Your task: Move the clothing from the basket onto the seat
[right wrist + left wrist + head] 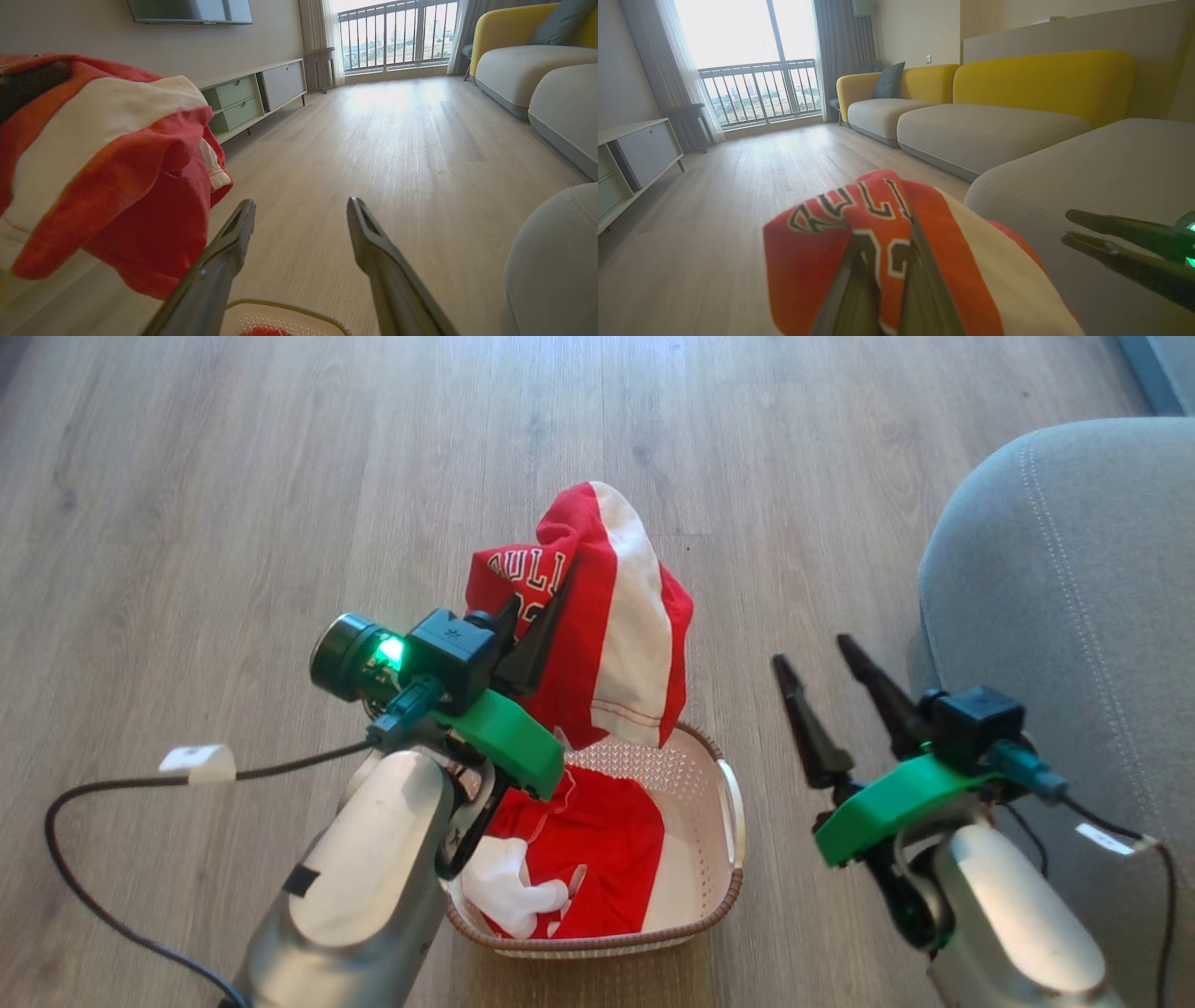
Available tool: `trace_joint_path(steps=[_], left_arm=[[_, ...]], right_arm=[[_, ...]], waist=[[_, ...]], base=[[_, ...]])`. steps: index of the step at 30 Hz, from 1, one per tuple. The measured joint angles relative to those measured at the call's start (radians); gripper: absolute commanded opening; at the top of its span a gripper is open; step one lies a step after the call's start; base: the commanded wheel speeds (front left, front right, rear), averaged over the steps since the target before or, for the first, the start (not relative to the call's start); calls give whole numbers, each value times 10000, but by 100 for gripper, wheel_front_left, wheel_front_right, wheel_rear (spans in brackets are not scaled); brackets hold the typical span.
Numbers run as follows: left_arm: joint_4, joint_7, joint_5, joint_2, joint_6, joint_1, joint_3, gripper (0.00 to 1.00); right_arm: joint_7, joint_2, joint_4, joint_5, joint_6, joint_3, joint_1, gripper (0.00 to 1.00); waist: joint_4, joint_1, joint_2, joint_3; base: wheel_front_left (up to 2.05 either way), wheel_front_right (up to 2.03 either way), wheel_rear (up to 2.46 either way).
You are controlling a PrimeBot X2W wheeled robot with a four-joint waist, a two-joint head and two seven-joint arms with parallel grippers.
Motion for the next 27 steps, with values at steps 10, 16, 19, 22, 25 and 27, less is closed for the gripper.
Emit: trace_joint_path(steps=[10,16,19,22,25,27], left_arm=[[-328,0,-182,8,-10,-33,-548,0],[-502,0,-334,17,-13,-104,-1032,0],[-579,0,-497,19,-13,-224,-1244,0],[-619,-8,-646,25,-10,-274,-1501,0],[-639,-10,-786,25,-10,-303,-1776,0],[-633,-10,-821,29,-10,-373,-1933,0]], right_arm=[[0,-690,92,606,0,2387,-1223,100],[0,-974,623,1166,0,4182,-2390,100],[0,-997,938,1371,0,4796,-2871,100],[0,-997,1266,1406,0,5154,-3409,100],[0,-982,1549,1398,0,5386,-3820,100],[0,-913,1643,1377,0,5463,-3971,100]], waist=[[174,1,0,206],[323,1,0,272],[407,1,0,323],[489,1,0,371],[570,1,0,423],[614,1,0,442]], base=[[0,0,0],[0,0,0],[0,0,0],[0,0,0],[0,0,0],[0,0,0]])
